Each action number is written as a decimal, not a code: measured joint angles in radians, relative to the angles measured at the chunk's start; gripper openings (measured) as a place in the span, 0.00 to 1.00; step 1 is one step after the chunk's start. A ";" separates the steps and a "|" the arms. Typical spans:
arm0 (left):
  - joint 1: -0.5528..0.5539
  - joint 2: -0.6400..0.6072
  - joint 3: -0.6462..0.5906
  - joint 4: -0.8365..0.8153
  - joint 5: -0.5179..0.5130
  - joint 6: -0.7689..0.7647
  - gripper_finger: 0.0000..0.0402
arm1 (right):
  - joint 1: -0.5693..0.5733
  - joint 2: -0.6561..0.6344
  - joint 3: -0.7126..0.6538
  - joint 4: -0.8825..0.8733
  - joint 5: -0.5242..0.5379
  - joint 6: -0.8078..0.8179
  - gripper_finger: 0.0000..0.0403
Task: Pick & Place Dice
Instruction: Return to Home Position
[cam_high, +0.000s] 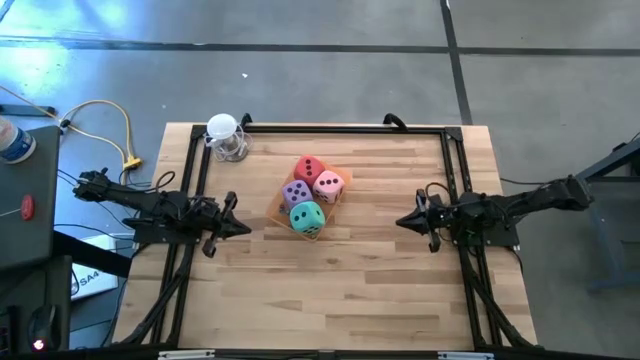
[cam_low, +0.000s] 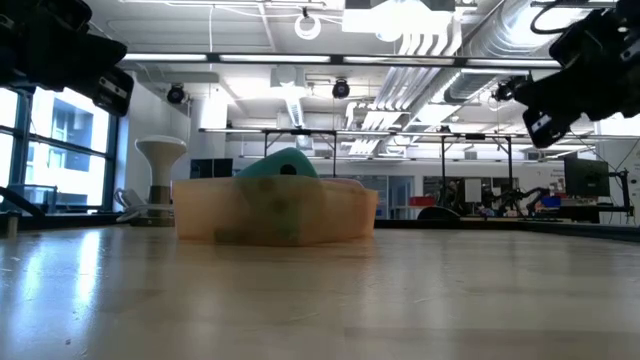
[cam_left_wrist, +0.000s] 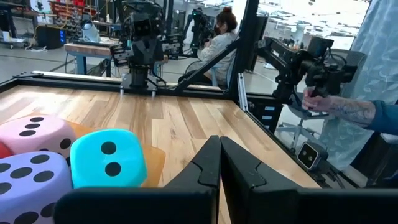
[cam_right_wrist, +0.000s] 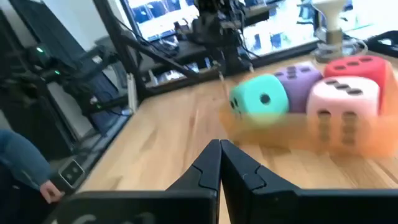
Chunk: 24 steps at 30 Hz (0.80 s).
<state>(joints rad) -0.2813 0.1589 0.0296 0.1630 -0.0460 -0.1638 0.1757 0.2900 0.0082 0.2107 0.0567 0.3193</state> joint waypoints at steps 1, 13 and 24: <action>0.000 0.000 0.000 0.003 0.000 0.000 0.00 | 0.000 -0.011 0.000 -0.029 0.004 0.000 0.01; 0.000 0.000 0.000 0.003 -0.001 0.000 0.00 | 0.000 -0.097 0.000 -0.118 0.427 -0.077 0.01; 0.000 0.000 0.000 0.003 0.000 0.000 0.00 | 0.001 -0.258 0.121 -0.387 0.198 0.019 0.01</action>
<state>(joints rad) -0.2817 0.1589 0.0296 0.1657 -0.0463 -0.1642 0.1764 0.0323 0.1295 -0.1765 0.2550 0.3384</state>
